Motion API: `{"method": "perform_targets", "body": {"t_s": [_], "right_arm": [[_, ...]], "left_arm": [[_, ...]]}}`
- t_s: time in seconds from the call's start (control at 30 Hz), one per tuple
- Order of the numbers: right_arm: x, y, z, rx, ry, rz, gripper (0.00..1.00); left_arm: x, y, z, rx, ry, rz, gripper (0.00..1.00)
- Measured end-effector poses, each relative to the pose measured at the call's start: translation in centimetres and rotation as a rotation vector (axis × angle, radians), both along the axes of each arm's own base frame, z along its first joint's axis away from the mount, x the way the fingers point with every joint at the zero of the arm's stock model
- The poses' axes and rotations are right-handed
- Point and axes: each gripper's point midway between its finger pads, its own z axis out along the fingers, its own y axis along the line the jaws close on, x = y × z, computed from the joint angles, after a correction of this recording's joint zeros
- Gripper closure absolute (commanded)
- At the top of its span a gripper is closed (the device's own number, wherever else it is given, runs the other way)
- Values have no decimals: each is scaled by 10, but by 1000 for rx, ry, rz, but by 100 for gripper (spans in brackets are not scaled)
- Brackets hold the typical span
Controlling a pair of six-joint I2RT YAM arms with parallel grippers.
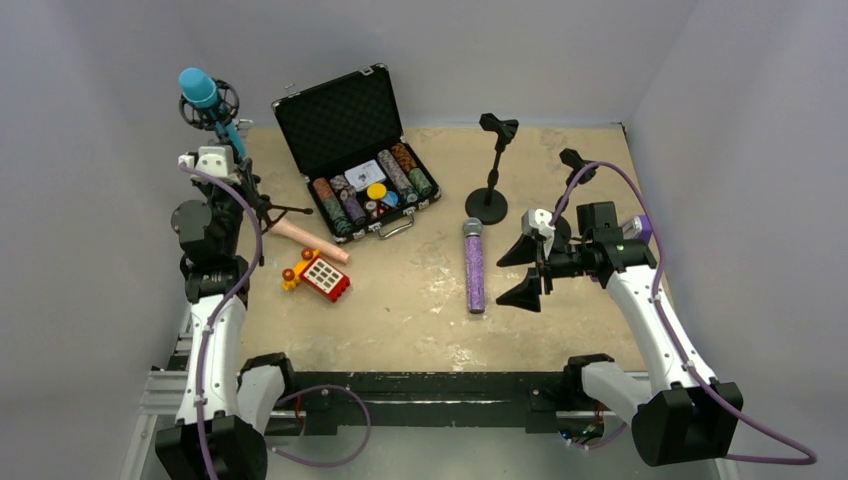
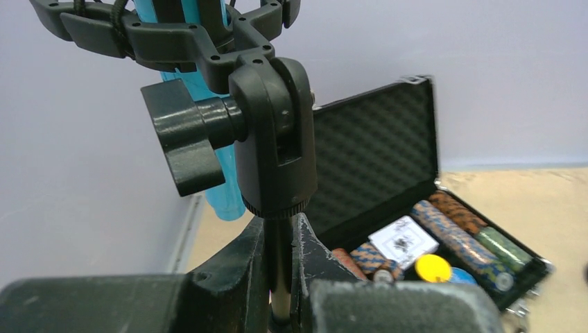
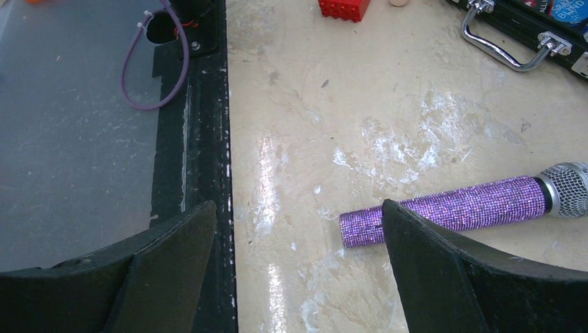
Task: Attach the microphones to the stand
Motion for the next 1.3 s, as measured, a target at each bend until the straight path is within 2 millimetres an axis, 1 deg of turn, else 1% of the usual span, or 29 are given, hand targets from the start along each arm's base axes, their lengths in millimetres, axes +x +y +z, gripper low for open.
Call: {"method": "perform_targets", "body": {"t_s": [0.1,0.17,0.33,0.47,0.6,0.8,0.97,1.13,1.3], "right_arm": [[-1,0,0,3,3,3,7],[-2,0,0,5,7,5,7],[-4,0,0,6,12,9,7],[-6,1,0,10,15,16,7],[-11,1,1,20,27,28,7],[-12,1,0,20,28,33,7],[-13,1,0,21,26,35,7],[-14,1,0,20,30,38,7],[-15,1,0,19,30,40,7]], "left_arm": [[1,25,-8,7,-6,74,100],[3,34,-16,19,-6,103,100],[9,56,-51,49,50,176,100],[7,72,-74,48,88,235,100],[5,77,-87,42,107,256,100],[2,80,-97,42,117,273,100],[-4,82,-122,31,158,295,100],[-10,88,-124,7,133,334,100],[-15,92,-127,-27,121,374,74]]}}
